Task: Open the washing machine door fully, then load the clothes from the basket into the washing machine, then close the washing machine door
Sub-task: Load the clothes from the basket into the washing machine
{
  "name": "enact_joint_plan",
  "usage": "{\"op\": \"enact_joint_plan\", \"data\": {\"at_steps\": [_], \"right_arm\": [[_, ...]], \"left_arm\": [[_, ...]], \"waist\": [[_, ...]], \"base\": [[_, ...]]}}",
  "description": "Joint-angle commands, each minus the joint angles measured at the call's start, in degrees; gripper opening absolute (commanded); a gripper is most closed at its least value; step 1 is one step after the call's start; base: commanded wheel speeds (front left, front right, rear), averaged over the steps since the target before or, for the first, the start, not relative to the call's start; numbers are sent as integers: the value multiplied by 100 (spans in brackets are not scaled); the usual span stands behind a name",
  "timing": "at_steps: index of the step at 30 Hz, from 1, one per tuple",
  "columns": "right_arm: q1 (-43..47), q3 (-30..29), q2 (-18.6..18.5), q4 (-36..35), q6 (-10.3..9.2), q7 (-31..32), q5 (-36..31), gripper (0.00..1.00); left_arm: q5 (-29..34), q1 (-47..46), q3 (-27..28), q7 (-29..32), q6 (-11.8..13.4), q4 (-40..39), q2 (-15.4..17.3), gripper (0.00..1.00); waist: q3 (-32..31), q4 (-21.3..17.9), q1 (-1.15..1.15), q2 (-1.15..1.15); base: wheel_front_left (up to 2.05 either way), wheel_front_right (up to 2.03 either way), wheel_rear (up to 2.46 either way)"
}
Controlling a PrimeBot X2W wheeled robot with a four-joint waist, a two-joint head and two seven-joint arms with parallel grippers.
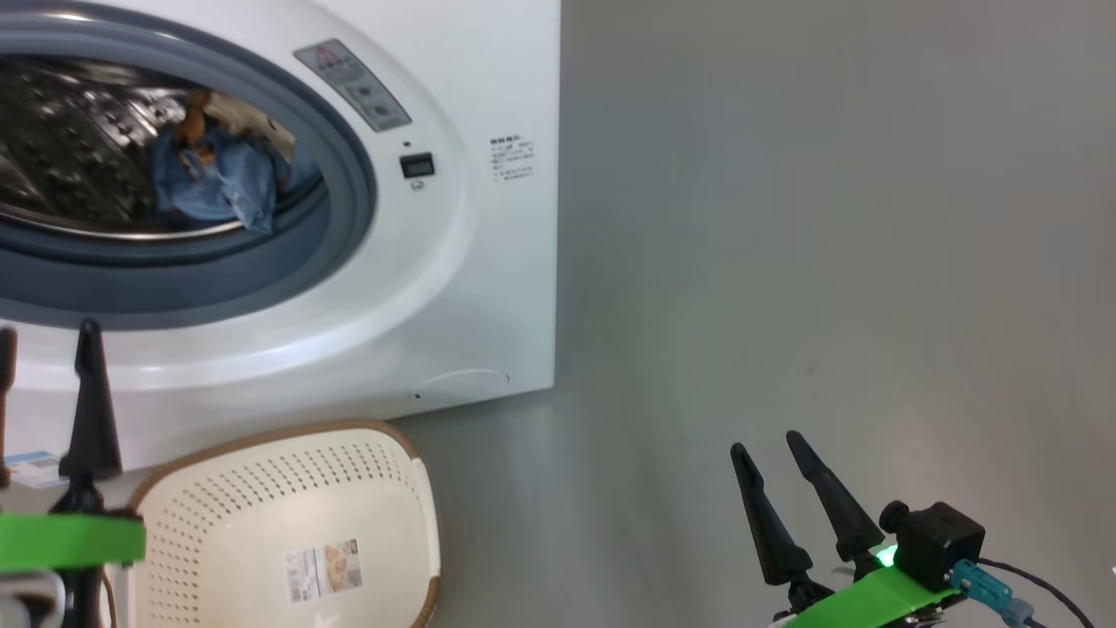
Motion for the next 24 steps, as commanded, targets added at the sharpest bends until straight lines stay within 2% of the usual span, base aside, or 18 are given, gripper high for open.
{"op": "enact_joint_plan", "data": {"at_steps": [1, 14, 24], "right_arm": [[89, 105, -9, -91, 16, -28, -56, 100], [267, -15, -9, 23, 16, -28, -99, 100], [345, -95, -9, 70, 16, -28, -87, 100]], "left_arm": [[165, 140, 383, -45, -51, -222, 58, 100], [905, 1322, 1136, -46, -104, -809, -683, 100], [1282, 2135, 1388, -46, -109, -963, -1039, 100]], "waist": [[-288, 109, 0, 0], [-832, 135, 0, 0], [-1084, 70, 0, 0]], "base": [[0, 0, 0], [0, 0, 0], [0, 0, 0]]}}
